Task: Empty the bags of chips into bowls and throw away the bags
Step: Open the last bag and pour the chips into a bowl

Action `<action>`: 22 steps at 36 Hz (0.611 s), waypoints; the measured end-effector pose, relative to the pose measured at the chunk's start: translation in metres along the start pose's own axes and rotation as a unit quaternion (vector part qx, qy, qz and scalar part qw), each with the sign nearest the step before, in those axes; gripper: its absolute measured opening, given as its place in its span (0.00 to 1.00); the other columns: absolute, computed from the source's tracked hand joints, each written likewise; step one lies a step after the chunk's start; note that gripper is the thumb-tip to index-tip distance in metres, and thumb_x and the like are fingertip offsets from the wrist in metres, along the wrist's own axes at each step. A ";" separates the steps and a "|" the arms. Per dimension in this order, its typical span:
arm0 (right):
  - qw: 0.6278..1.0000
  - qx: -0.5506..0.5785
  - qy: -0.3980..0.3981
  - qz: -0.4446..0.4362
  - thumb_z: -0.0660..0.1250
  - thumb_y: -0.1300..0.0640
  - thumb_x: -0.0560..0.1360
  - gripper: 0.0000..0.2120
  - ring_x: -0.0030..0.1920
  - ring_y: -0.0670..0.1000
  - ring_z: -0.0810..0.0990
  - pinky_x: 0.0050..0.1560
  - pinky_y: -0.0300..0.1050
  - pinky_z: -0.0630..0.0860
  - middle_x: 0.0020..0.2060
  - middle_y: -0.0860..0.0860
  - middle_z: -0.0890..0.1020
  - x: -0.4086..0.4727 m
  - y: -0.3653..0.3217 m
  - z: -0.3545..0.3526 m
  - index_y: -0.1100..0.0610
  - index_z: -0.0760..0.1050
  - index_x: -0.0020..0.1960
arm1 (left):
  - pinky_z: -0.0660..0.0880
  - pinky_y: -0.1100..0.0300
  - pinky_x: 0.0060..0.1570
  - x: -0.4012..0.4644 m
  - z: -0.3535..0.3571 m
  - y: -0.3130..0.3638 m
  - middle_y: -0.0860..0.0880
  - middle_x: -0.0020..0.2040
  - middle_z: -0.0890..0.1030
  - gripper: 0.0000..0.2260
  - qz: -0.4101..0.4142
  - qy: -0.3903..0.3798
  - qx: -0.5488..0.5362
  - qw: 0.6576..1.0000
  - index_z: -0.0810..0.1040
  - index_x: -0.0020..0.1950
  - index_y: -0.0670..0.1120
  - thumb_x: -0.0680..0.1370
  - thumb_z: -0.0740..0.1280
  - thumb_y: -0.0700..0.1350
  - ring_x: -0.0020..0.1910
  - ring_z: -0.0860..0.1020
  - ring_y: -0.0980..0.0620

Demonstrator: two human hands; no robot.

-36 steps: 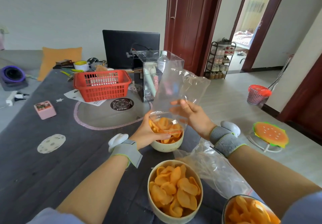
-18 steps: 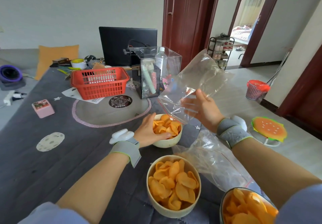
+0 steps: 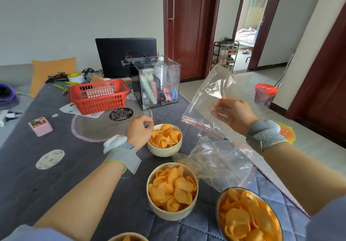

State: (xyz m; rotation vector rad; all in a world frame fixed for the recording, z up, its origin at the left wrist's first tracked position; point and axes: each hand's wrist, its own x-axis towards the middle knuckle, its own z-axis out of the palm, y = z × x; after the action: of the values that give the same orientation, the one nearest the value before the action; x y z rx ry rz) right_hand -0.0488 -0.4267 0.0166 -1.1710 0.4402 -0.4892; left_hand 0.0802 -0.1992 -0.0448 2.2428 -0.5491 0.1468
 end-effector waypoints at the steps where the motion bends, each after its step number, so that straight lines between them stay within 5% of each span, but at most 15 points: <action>1: 1.000 -0.005 0.008 0.005 0.58 0.65 0.76 0.07 0.28 0.50 0.82 0.31 0.41 0.81 0.26 0.53 0.80 -0.004 -0.004 -0.010 0.60 0.71 0.40 | 0.71 0.58 0.51 -0.003 0.001 0.009 0.39 0.50 0.82 0.08 0.010 -0.018 -0.011 1.000 0.82 0.49 0.39 0.75 0.63 0.38 0.51 0.79 0.42; 8: 0.992 -0.072 0.051 0.086 0.60 0.64 0.76 0.05 0.23 0.48 0.81 0.24 0.38 0.78 0.21 0.51 0.81 -0.021 -0.003 -0.062 0.61 0.72 0.42 | 0.77 0.49 0.55 -0.026 0.020 0.056 0.46 0.49 0.82 0.10 0.062 -0.302 0.051 0.950 0.80 0.51 0.47 0.75 0.63 0.48 0.49 0.79 0.46; 11: 0.976 -0.167 0.074 0.115 0.60 0.64 0.75 0.05 0.22 0.48 0.79 0.25 0.36 0.76 0.22 0.53 0.81 -0.025 0.012 -0.086 0.62 0.73 0.42 | 0.75 0.57 0.53 -0.035 0.037 0.073 0.49 0.54 0.82 0.11 0.066 -0.314 0.062 0.945 0.79 0.53 0.52 0.75 0.62 0.53 0.50 0.79 0.49; 14: 0.939 -0.326 0.080 0.073 0.60 0.67 0.75 0.09 0.33 0.52 0.72 0.30 0.38 0.66 0.39 0.59 0.76 -0.028 0.032 -0.099 0.69 0.76 0.50 | 0.69 0.61 0.59 -0.040 0.054 0.084 0.46 0.65 0.75 0.19 0.050 -0.343 0.107 0.932 0.70 0.66 0.44 0.78 0.61 0.50 0.62 0.74 0.48; 18: 0.917 -0.390 0.035 0.080 0.64 0.70 0.72 0.09 0.29 0.46 0.75 0.26 0.27 0.68 0.32 0.54 0.75 -0.031 0.051 -0.104 0.62 0.74 0.35 | 0.66 0.60 0.62 -0.045 0.074 0.086 0.44 0.71 0.68 0.30 0.028 -0.401 0.198 0.894 0.58 0.73 0.43 0.76 0.63 0.54 0.68 0.69 0.46; 20: 0.923 -0.370 0.022 0.106 0.68 0.68 0.70 0.07 0.32 0.46 0.79 0.33 0.35 0.75 0.35 0.55 0.76 -0.028 0.064 -0.109 0.61 0.72 0.45 | 0.66 0.59 0.63 -0.048 0.081 0.083 0.44 0.71 0.67 0.34 0.021 -0.412 0.221 0.884 0.56 0.73 0.43 0.74 0.66 0.54 0.69 0.68 0.46; 22: 0.901 -0.422 0.023 0.096 0.71 0.63 0.68 0.13 0.49 0.53 0.79 0.51 0.46 0.75 0.45 0.57 0.78 -0.024 0.072 -0.118 0.60 0.73 0.50 | 0.66 0.58 0.63 -0.049 0.087 0.083 0.45 0.72 0.66 0.37 0.020 -0.416 0.240 0.877 0.54 0.74 0.43 0.72 0.68 0.55 0.69 0.67 0.45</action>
State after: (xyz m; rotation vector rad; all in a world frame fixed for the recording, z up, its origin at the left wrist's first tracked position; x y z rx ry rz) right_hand -0.1251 -0.4798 -0.0881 -1.9272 0.8486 -0.1341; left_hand -0.0058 -0.2952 -0.0599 2.7284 -1.1017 -0.7857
